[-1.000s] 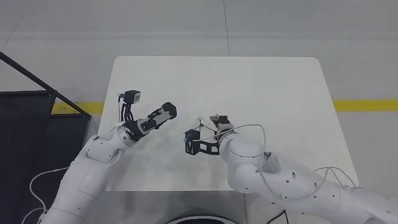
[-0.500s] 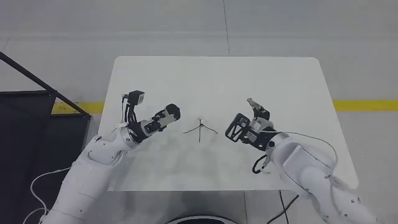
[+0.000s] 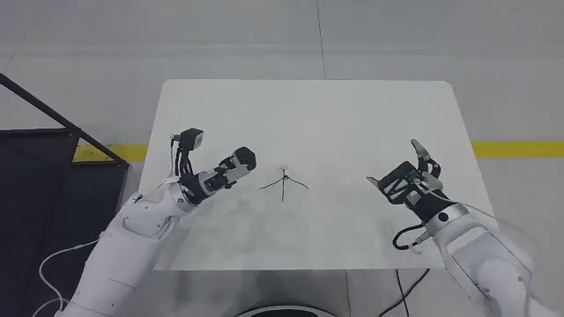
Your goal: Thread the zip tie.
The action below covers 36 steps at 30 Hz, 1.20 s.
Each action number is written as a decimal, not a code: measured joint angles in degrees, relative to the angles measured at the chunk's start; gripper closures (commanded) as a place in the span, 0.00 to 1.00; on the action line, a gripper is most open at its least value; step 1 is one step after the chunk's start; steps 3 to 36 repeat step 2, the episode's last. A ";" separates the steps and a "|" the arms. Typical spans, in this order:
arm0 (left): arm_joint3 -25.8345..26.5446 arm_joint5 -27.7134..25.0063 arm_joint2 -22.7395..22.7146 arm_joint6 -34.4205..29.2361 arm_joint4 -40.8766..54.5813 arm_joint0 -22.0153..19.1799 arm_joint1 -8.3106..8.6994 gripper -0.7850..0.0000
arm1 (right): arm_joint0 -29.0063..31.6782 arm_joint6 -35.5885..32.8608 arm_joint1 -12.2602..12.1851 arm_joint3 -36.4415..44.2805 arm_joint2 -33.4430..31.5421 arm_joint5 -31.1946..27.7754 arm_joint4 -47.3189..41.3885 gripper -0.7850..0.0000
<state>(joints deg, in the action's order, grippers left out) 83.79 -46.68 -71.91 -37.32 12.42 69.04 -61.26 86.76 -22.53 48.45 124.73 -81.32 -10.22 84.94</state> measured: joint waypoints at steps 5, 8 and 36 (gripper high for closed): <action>-0.02 0.00 0.01 -0.02 0.03 -0.01 0.00 0.00 | -0.06 0.17 0.00 -0.02 0.08 0.01 -0.01 0.00; -0.02 0.00 0.01 -0.02 0.03 -0.01 0.00 0.00 | -0.06 0.17 0.00 -0.02 0.08 0.01 -0.01 0.00; -0.02 0.00 0.01 -0.02 0.03 -0.01 0.00 0.00 | -0.06 0.17 0.00 -0.02 0.08 0.01 -0.01 0.00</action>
